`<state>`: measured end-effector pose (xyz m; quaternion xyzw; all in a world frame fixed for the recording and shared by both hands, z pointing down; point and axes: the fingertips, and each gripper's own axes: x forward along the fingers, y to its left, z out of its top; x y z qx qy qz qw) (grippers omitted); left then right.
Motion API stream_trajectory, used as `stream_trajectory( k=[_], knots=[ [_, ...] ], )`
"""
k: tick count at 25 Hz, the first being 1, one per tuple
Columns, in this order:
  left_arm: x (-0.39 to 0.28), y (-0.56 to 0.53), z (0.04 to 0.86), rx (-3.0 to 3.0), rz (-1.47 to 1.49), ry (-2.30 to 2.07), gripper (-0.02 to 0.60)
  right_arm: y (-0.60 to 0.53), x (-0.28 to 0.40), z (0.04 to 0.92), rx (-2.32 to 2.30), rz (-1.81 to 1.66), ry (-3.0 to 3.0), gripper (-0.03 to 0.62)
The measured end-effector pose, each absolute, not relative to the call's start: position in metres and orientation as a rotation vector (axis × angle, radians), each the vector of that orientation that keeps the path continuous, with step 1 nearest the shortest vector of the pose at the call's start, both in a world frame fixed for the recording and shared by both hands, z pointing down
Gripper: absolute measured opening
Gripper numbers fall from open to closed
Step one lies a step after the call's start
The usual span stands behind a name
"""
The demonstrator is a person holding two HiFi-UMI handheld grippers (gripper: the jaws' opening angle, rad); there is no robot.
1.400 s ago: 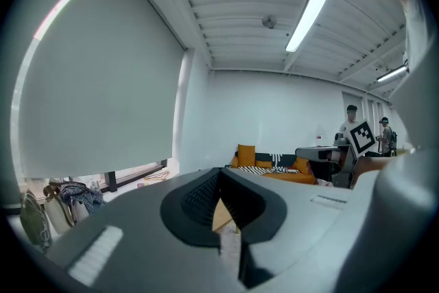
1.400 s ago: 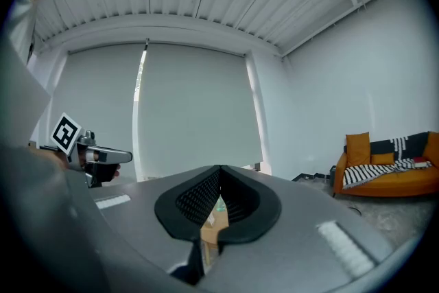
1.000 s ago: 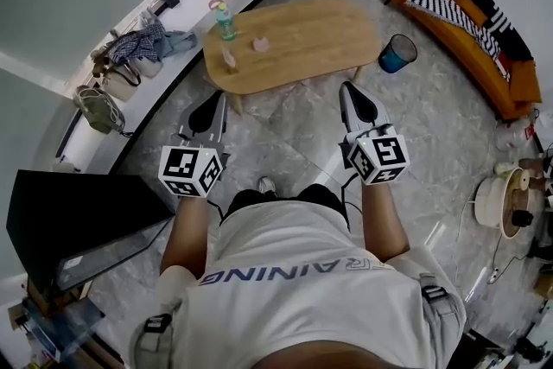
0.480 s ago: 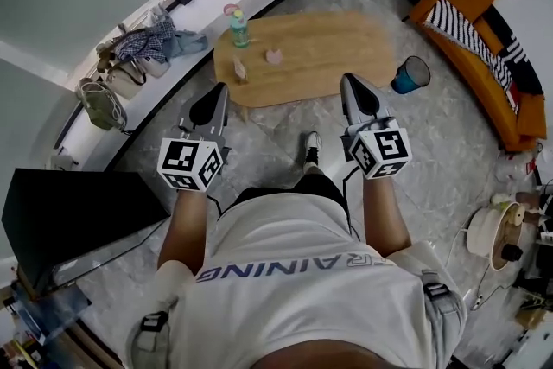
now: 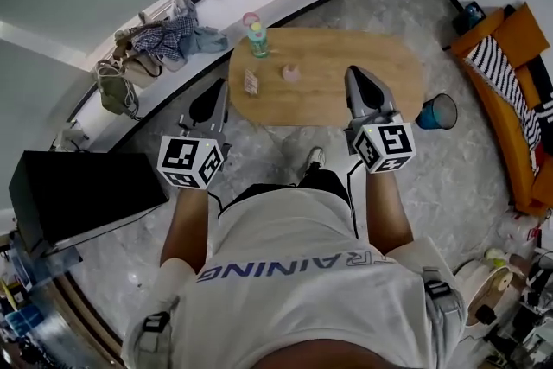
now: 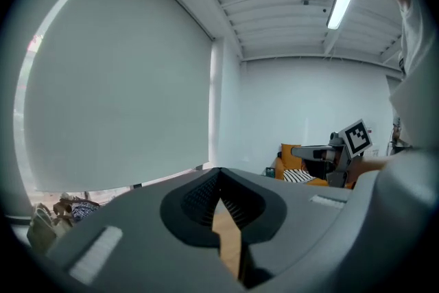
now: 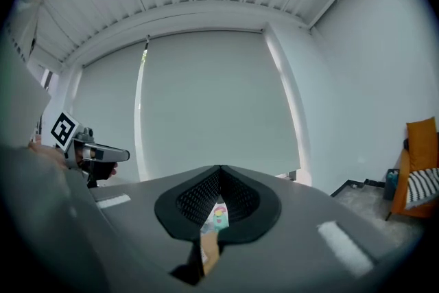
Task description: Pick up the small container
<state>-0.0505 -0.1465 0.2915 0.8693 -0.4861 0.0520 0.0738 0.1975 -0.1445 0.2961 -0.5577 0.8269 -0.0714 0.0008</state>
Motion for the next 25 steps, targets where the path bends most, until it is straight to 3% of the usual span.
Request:
stream_trajectory(
  k=[9,19,25],
  knots=[
    [-0.013,-0.206,0.310,2.432,0.166,-1.603,0.000,-0.242,0.235,0.346,-1.592,-0.355,2.764,0.017],
    [-0.042,-0.241,0.377,2.381,0.244,-1.552,0.000,-0.273,0.206,0.396,-1.659,-0.463,2.807,0.020],
    [-0.054,-0.252,0.409,2.362,0.282,-1.517,0.000,-0.278,0.193,0.427,-1.682,-0.497,2.876,0.085]
  ],
)
